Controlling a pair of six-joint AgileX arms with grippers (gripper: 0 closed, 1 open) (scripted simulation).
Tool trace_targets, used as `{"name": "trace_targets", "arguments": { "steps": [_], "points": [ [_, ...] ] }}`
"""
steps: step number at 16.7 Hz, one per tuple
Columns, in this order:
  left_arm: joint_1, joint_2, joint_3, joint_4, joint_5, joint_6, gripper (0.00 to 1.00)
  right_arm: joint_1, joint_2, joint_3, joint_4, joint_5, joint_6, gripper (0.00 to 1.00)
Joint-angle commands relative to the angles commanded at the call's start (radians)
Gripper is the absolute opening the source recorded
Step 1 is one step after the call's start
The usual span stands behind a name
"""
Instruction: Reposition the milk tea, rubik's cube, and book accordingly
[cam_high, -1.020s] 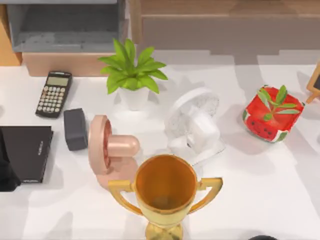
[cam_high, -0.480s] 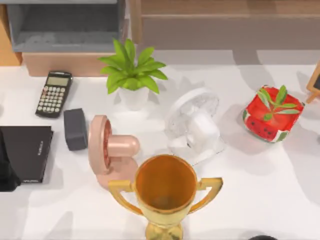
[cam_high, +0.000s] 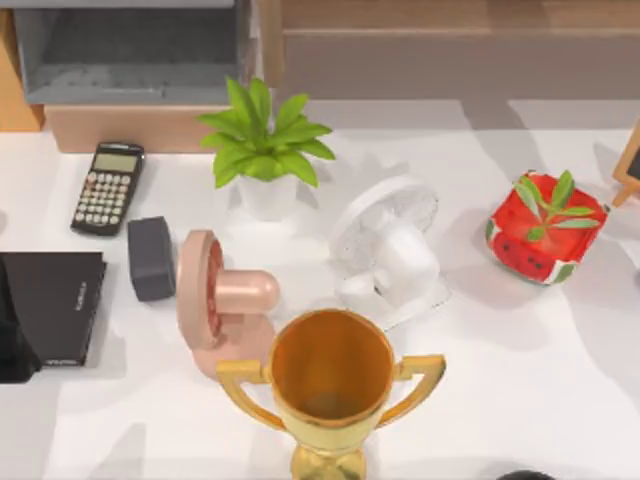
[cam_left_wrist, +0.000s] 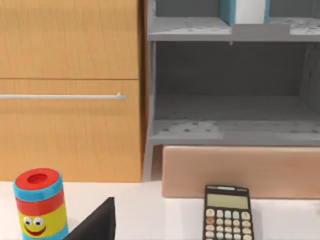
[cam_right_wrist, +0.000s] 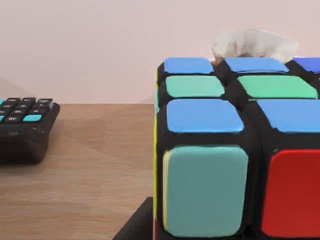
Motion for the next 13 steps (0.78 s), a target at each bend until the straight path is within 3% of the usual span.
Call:
{"name": "trace_targets", "arguments": {
  "steps": [1,13],
  "points": [
    [0.0,0.0,0.0,0.0,0.0,0.0,1.0,0.0,0.0,0.0,0.0,0.0,0.0,0.0],
    [0.0,0.0,0.0,0.0,0.0,0.0,1.0,0.0,0.0,0.0,0.0,0.0,0.0,0.9]
  ]
}}
